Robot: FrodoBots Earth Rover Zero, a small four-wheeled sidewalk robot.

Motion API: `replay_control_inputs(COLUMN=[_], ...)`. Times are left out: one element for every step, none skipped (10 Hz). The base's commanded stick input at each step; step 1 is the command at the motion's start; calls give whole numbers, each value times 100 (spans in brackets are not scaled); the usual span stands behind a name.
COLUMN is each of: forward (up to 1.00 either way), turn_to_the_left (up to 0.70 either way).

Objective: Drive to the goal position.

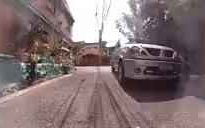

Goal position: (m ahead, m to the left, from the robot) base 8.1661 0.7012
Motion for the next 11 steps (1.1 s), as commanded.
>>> replay_control_inputs(forward=[70,70,70,70,70,70,70,70,70,70,70], turn_to_the_left=[0,0,0,0,0,0,0,0,0,0,0])
